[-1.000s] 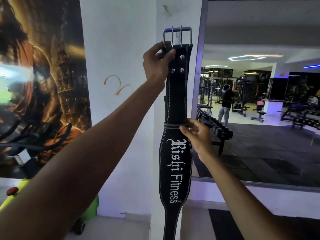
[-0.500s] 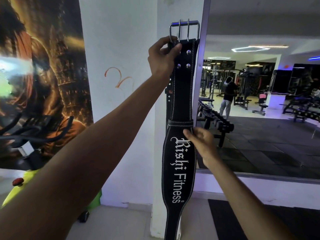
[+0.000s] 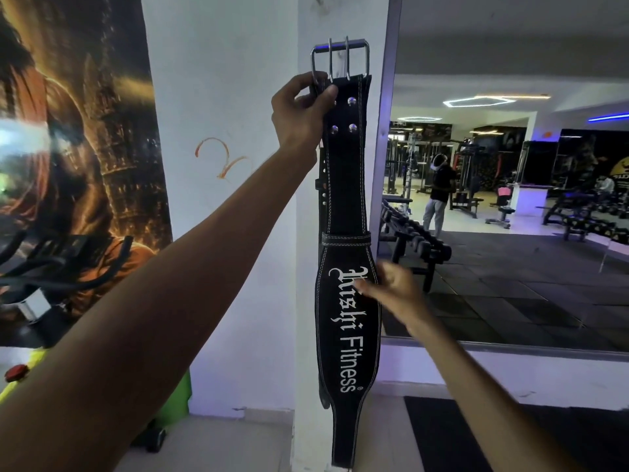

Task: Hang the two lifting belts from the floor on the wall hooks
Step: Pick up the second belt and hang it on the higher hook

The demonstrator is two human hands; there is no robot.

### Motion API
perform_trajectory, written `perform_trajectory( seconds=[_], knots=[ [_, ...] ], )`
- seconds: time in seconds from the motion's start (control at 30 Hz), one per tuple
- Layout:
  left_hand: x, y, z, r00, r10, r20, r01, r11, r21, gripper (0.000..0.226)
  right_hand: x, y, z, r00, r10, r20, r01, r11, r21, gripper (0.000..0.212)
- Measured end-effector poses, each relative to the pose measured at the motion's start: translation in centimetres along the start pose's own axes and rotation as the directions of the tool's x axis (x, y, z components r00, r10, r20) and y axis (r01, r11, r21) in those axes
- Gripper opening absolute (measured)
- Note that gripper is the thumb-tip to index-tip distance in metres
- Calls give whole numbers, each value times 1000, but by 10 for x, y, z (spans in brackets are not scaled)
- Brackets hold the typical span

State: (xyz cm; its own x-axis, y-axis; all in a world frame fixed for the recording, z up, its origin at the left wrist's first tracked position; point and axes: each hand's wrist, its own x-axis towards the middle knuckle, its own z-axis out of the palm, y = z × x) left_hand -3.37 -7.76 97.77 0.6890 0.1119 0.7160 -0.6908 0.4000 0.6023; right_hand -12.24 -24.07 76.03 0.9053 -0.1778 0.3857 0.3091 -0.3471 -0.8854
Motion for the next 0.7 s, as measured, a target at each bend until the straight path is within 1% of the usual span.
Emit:
perform_trajectory(
  seconds=[0.03, 0.07, 0.1, 0.17, 0.2, 0.3, 0.4, 0.47, 0.53, 0.7],
  knots=[
    [0, 2, 0, 1000, -1, 6, 2, 1000, -4, 20, 7, -20, -7, 998, -55, -18, 56, 998, 22, 55],
    [0, 3, 1, 1000, -3, 11, 3, 1000, -6, 20, 14, -40, -14, 992, -117, -54, 119, 992, 34, 64],
    [-1, 3, 1, 1000, -3, 14, 3, 1000, -3, 20, 20, -60, -18, 979, -175, -100, 180, 983, 44, 67],
    [-3, 1, 3, 1000, -3, 31, 3, 1000, 3, 21, 34, -97, -26, 941, -277, -194, 291, 956, 47, 66],
    [-5, 0, 4, 999, -1, 43, 1, 1000, 7, 22, 40, -116, -27, 920, -325, -217, 342, 939, 46, 65],
    [-11, -3, 8, 997, 19, 71, -21, 999, 25, 29, 58, -157, -26, 881, -417, -225, 442, 894, 74, 62],
    [-18, -6, 12, 998, 20, 55, -23, 999, 47, 39, 70, -182, -19, 852, -456, -256, 499, 856, 135, 51],
    [-22, -7, 11, 998, 11, 56, -15, 998, 58, 42, 76, -190, -15, 829, -465, -311, 521, 845, 125, 41],
    [-27, -8, 10, 998, 10, 61, -15, 997, 79, 45, 82, -192, -15, 818, -442, -368, 513, 849, 122, 31],
    [-42, -10, -1, 998, 14, 67, -23, 991, 135, 48, 86, -190, -10, 808, -408, -425, 510, 846, 157, 24]
  ],
)
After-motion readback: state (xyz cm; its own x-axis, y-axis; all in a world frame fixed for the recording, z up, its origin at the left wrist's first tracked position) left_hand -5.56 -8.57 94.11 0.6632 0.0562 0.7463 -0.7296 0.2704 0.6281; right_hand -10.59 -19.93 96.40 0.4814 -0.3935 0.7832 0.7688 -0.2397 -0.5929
